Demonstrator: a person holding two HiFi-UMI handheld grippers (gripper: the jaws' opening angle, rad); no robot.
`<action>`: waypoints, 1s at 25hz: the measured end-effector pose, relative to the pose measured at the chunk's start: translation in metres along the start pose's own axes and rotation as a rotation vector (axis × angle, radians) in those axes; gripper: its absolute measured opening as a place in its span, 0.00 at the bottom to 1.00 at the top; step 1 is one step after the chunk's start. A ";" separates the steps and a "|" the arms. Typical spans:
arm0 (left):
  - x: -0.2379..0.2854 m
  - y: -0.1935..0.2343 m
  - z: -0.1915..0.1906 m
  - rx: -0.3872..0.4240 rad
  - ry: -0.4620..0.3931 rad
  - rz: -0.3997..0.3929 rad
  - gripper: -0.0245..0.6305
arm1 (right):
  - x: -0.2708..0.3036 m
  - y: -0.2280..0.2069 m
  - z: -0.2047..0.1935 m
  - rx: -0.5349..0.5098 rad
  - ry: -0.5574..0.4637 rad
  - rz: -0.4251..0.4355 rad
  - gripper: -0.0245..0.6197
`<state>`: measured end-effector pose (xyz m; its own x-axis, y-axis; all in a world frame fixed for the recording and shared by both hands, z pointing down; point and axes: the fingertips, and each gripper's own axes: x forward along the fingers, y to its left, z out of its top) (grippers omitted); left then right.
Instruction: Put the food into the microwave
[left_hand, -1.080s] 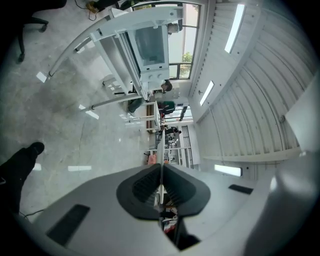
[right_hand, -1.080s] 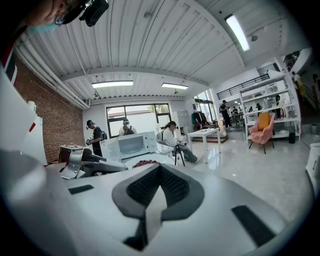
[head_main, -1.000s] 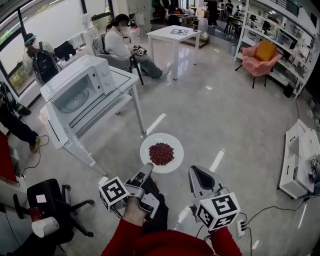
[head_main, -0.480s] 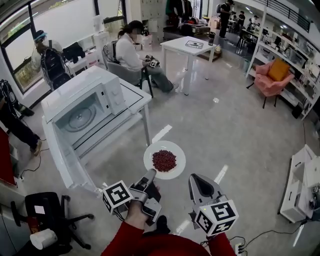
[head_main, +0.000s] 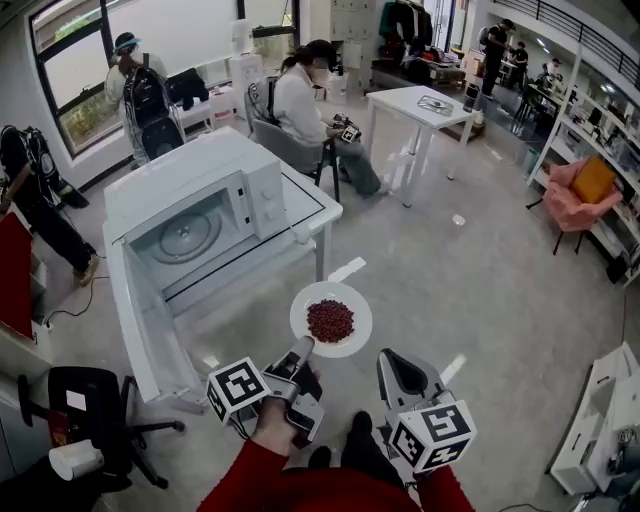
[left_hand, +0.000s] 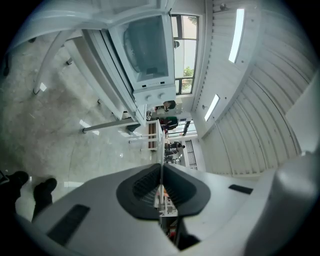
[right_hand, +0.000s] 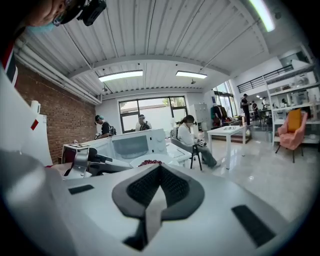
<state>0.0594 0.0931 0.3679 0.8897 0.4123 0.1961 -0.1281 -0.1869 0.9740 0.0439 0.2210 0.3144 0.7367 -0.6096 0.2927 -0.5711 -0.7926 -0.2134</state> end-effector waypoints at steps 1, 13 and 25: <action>0.001 0.001 0.005 0.005 -0.013 0.003 0.07 | 0.007 0.001 0.001 -0.003 0.003 0.014 0.06; 0.008 0.017 0.085 -0.035 -0.343 0.039 0.07 | 0.106 0.001 0.027 -0.080 0.051 0.293 0.06; 0.036 -0.003 0.133 -0.047 -0.668 0.081 0.07 | 0.181 -0.028 0.067 -0.158 0.107 0.581 0.06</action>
<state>0.1499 -0.0103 0.3570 0.9545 -0.2441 0.1711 -0.2113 -0.1491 0.9660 0.2178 0.1323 0.3106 0.2525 -0.9310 0.2636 -0.9214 -0.3146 -0.2282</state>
